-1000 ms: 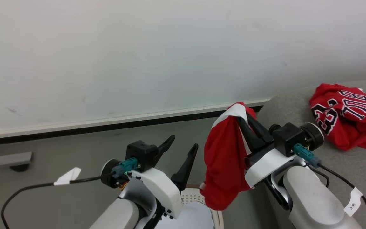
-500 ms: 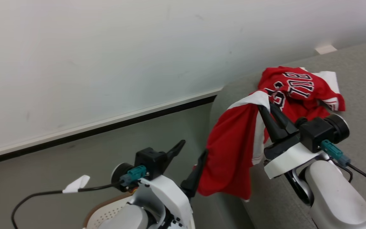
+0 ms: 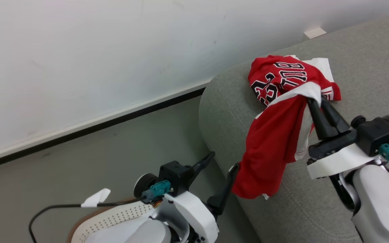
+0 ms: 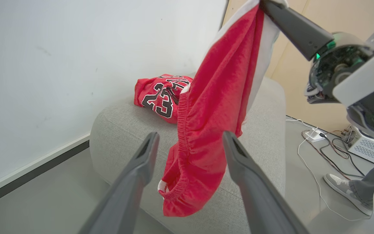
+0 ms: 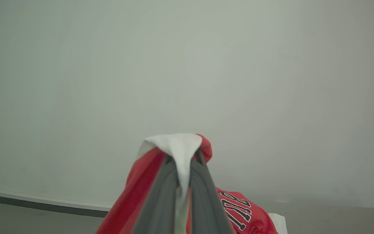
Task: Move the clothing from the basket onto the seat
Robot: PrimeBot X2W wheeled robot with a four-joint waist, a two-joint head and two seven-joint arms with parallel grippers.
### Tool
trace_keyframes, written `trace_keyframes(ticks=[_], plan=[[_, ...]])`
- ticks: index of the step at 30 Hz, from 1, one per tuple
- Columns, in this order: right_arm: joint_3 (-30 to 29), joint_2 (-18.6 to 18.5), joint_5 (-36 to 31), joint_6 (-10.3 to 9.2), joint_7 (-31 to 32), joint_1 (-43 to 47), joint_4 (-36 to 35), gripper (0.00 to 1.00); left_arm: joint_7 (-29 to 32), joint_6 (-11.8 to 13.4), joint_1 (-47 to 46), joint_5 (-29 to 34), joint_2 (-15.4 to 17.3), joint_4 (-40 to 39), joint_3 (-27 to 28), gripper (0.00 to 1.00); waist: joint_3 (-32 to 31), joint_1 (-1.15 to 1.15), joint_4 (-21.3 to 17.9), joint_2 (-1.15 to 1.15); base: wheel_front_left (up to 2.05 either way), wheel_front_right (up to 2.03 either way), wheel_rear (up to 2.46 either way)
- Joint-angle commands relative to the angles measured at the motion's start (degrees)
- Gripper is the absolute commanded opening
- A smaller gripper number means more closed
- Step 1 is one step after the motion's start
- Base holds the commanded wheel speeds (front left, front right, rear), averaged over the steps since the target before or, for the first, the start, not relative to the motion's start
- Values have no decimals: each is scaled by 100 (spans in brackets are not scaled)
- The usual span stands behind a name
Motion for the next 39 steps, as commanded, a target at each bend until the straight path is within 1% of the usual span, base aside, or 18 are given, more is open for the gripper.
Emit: trace_keyframes(ticks=[1,3,5,7,10,11,14,20,23,27,29,32,37,39], plan=[[-132,-72,26,-13,2,10,-92,0,-29,-34,-123,78,8,19,-1,100,183,0,69,0,0,0,0],[-198,-84,34,-13,2,-33,-118,0,-33,-53,-174,95,17,27,-10,100,262,0,104,0,0,0,0],[-377,-111,107,-13,2,-248,-132,0,-49,-71,-319,159,52,68,-5,100,516,0,220,0,0,0,0],[-464,-191,162,-14,2,-459,-70,0,-82,-51,-435,217,74,96,10,100,716,0,301,0,0,0,0],[-585,-357,208,-13,2,-919,40,0,-78,-86,-595,263,103,152,-14,100,1025,0,449,0,0,0,0],[-585,-357,208,-13,2,-919,40,0,-78,-86,-595,263,103,152,-14,100,1025,0,449,0,0,0,0],[-733,-610,208,-13,26,-1523,180,0,-78,-116,-771,327,138,196,-14,100,1321,0,597,0,0,0,0],[-1341,-1326,180,-13,241,-3051,538,0,-84,-115,-1065,386,212,226,68,100,1834,0,817,0,0,0,0],[-1777,-1635,111,-14,432,-3832,977,0,-86,-125,-1174,402,247,215,84,100,2043,0,888,0,0,0,0],[-2146,-2076,-216,-14,581,-4473,1673,0,-127,-122,-1279,414,248,214,91,100,2208,0,1017,0,0,0,0],[-2311,-2244,-466,-13,566,-4529,2083,0,-155,-112,-1320,430,247,214,84,100,2272,0,1070,0,0,0,0],[-2607,-2297,-800,-13,444,-4277,2713,0,-163,-110,-1347,434,273,224,76,100,2346,0,1123,0,0,0,0],[-3301,-2035,-1178,-14,160,-3632,3710,0,-149,-116,-1323,457,337,257,39,100,2390,0,1168,0,0,0,0],[-3549,-1846,-1358,-13,74,-3339,4001,0,-158,-120,-1293,449,355,261,26,100,2375,0,1183,0,0,0,0]])
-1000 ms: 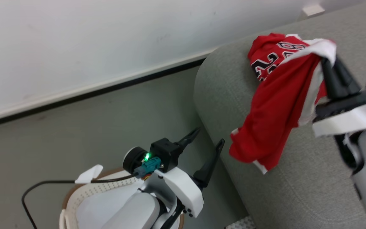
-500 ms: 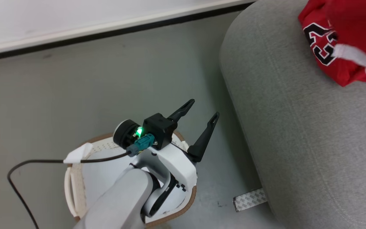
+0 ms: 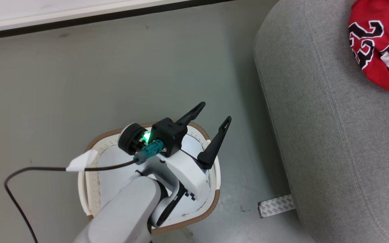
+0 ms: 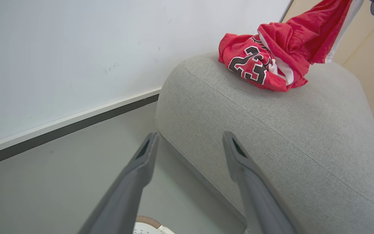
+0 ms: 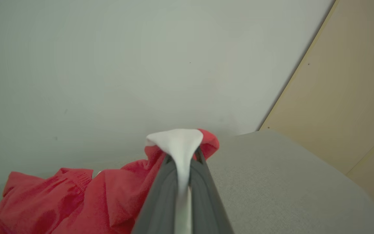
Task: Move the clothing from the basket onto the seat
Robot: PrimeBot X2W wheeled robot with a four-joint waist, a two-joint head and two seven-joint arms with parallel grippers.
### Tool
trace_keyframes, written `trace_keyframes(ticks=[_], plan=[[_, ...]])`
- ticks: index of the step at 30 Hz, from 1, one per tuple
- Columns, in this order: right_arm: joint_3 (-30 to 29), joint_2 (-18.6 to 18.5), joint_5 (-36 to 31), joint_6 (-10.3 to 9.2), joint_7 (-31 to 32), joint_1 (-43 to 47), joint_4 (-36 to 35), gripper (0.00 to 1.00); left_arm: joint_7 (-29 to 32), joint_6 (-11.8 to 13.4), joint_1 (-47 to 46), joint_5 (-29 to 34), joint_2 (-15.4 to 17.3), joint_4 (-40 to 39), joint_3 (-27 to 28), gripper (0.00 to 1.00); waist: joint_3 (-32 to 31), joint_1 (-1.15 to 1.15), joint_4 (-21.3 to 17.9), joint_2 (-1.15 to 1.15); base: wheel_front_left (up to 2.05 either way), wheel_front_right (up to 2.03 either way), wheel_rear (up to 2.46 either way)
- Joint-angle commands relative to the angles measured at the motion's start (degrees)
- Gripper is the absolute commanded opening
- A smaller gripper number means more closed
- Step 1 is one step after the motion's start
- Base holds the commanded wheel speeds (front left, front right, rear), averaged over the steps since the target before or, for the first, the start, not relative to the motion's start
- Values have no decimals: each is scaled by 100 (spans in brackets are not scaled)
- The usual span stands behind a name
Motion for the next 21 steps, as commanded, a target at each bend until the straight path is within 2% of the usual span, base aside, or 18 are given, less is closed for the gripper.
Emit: trace_keyframes(ticks=[1,2,3,4,7,9,12,16,21], plan=[[-131,177,-178,-13,-80,259,177,7,-4,5,30,51,62,9,4,100,-18,-1,6,0,0,0,0],[-245,296,-243,-13,-95,364,279,27,8,15,45,57,79,19,-5,100,-24,-1,7,0,0,0,0],[-363,387,-308,-13,-105,449,350,53,11,20,52,59,88,18,-10,100,-30,-1,8,0,0,0,0],[-490,471,-357,-13,-123,534,412,100,9,21,60,54,94,20,-9,100,-43,-1,5,0,0,0,0],[-660,751,-515,-13,-140,766,584,100,-36,34,79,44,136,52,1,100,-114,-1,-8,0,0,0,0],[-572,925,-660,-14,-130,916,684,100,-87,70,101,21,166,81,37,100,-197,-1,-34,0,0,0,0],[-380,1112,-747,-13,-133,1137,460,100,-240,124,173,-12,206,127,97,100,-351,-1,-77,0,0,0,0],[-89,1397,-541,-14,-133,1665,-190,100,-522,245,351,-84,269,226,245,100,-614,-1,-145,0,0,0,0],[271,1736,-228,-13,-134,2654,-1419,100,-874,451,764,-253,354,391,468,100,-1039,-1,-195,0,0,0,0]])
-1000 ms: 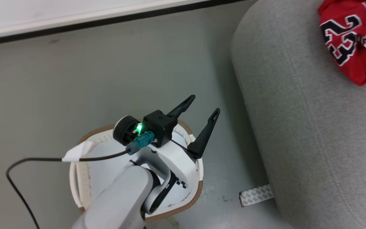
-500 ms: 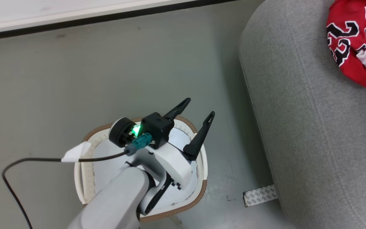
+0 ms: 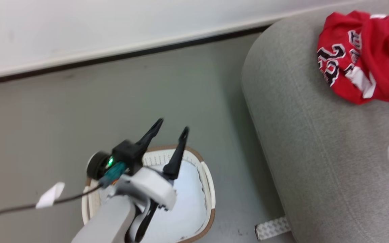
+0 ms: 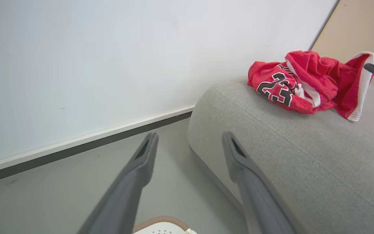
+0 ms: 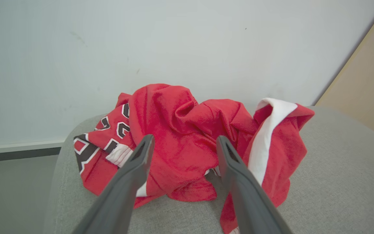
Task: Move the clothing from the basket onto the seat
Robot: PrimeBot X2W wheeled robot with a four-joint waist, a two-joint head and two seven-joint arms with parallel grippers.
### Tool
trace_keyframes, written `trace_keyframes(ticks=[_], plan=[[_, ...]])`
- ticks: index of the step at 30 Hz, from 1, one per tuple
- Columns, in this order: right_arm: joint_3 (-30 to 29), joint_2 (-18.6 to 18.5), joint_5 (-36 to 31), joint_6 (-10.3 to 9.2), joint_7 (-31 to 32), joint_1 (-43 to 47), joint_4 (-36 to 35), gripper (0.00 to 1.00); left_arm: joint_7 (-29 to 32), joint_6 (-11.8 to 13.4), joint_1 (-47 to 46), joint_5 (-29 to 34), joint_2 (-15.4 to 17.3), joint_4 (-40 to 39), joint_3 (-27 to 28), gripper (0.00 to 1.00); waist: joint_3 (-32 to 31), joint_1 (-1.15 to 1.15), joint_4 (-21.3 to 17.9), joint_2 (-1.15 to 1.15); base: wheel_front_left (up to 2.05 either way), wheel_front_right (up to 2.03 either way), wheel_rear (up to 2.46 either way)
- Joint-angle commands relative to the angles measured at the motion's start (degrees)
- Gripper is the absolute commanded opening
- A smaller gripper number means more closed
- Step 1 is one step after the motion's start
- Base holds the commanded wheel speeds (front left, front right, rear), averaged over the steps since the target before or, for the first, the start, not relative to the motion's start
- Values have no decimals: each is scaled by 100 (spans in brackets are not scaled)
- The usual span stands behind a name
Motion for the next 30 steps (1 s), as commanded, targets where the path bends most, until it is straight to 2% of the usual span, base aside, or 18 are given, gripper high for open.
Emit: trace_keyframes(ticks=[1,7,13,19,30], plan=[[124,87,105,-13,-16,454,-468,100,-156,87,244,-129,69,70,96,100,-336,0,-31,0,0,0,0],[476,284,247,-13,-9,1643,-1851,100,-454,285,864,-318,169,268,404,100,-918,0,54,0,0,0,0],[731,474,242,-13,-8,2609,-2756,100,-573,438,1482,-431,220,374,738,100,-1457,0,230,0,0,0,0],[998,685,296,-14,-8,3306,-3223,100,-577,528,2101,-252,131,182,1208,100,-1799,0,446,0,0,0,0],[1016,951,66,-13,-7,4109,-3457,100,-579,282,2831,131,-110,24,1898,100,-2100,0,794,0,0,0,0]])
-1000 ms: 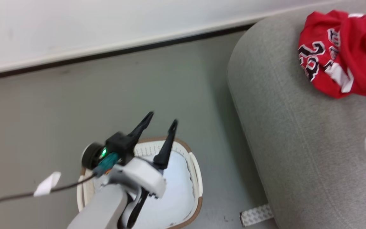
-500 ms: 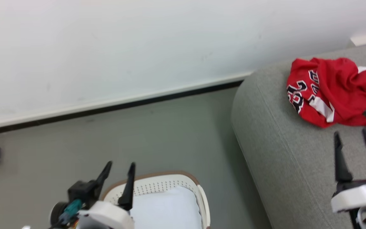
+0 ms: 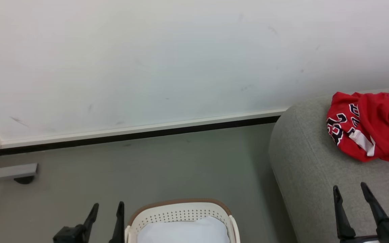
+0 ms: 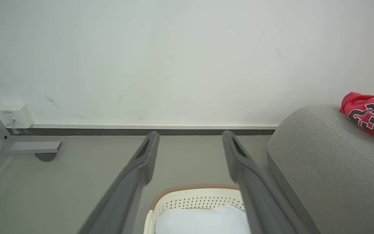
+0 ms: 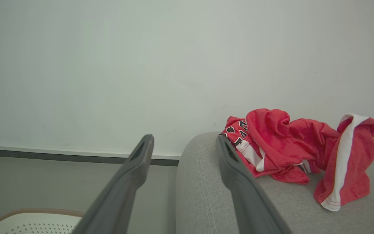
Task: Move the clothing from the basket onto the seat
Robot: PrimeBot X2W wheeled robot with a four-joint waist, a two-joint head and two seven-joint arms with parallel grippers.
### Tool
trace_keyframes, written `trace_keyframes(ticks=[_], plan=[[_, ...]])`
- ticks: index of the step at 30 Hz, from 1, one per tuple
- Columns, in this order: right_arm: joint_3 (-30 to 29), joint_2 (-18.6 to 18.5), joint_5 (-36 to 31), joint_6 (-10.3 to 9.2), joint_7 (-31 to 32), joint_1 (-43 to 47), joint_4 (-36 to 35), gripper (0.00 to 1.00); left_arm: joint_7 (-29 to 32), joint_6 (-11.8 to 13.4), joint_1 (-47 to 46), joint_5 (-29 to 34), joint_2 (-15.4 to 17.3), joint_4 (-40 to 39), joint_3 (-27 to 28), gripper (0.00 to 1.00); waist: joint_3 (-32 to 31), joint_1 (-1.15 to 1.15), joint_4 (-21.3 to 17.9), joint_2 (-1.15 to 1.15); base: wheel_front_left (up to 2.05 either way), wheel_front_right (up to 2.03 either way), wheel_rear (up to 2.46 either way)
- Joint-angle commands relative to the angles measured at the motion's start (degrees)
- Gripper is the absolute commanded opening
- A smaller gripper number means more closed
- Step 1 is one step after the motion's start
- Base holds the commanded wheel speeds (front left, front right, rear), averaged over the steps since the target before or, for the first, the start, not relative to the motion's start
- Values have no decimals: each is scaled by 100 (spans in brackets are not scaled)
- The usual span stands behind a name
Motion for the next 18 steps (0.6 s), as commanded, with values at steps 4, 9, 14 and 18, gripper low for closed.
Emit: trace_keyframes(ticks=[4,9,14,18], plan=[[15,52,-25,-13,5,216,78,100,-3,-154,163,198,-96,50,218,100,-103,2,134,0,0,0,0],[61,74,1,-13,5,237,186,100,-4,-241,239,361,-228,112,418,100,-155,2,209,0,0,0,0],[66,77,-16,-13,4,140,272,100,-4,-336,305,509,-358,146,562,100,-202,2,264,0,0,0,0],[109,79,12,-13,4,106,306,100,-4,-412,342,615,-449,178,661,100,-232,2,291,0,0,0,0]])
